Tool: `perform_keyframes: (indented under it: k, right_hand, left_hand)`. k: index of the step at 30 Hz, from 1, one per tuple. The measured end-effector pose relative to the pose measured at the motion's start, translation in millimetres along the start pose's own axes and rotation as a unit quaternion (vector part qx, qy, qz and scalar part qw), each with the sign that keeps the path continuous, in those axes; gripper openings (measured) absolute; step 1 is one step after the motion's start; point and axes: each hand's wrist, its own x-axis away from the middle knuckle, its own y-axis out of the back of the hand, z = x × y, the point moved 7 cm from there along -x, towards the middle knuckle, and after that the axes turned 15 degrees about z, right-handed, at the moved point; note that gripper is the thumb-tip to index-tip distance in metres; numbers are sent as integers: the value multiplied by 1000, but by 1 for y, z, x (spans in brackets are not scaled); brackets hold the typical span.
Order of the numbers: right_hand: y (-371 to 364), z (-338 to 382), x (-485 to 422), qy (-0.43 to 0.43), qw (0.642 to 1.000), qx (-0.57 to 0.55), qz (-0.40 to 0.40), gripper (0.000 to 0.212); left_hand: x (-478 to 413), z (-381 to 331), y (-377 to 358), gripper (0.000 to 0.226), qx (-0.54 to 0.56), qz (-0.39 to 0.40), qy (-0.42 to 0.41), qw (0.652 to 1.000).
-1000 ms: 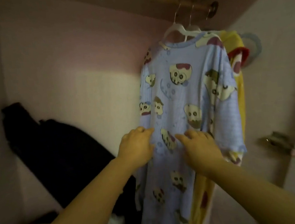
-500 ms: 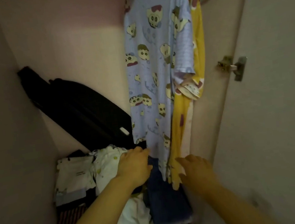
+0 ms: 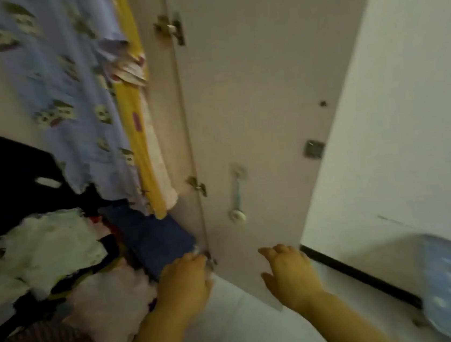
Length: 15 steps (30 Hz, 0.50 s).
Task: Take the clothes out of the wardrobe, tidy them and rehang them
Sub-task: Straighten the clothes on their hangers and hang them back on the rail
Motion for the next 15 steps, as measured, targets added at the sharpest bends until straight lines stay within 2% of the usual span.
perform_keyframes:
  k: [7,15]
  right_hand:
    - [-58,-120,179,-198,975,-96,-14,53]
    - [-115,-225,418,-416,889,-174,-76,52]
  left_hand:
    - [55,-164,-73,40,-45,76,-191,978]
    - [169,-380,-127,42,-152,97,-405,897]
